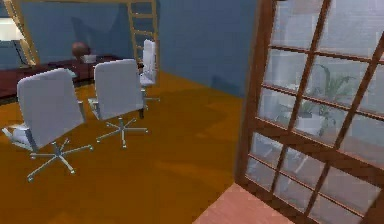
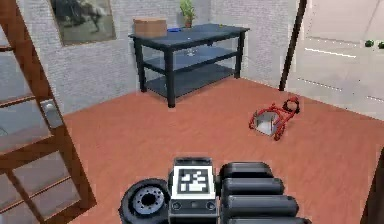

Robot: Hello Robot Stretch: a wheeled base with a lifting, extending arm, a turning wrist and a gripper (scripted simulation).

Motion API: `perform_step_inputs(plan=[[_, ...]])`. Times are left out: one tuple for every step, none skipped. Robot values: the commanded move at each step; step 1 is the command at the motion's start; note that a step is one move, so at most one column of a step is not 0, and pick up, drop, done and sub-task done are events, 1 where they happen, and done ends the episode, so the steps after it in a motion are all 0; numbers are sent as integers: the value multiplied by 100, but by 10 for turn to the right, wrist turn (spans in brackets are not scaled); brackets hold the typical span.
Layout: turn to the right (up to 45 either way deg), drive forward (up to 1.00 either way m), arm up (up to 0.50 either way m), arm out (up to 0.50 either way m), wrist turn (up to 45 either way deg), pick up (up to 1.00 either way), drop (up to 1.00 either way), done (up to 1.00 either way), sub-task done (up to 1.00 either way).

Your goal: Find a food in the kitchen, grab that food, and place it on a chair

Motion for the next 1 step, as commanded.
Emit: perform_step_inputs(plan=[[-450,0,0,0,0,0,0,0,0]])
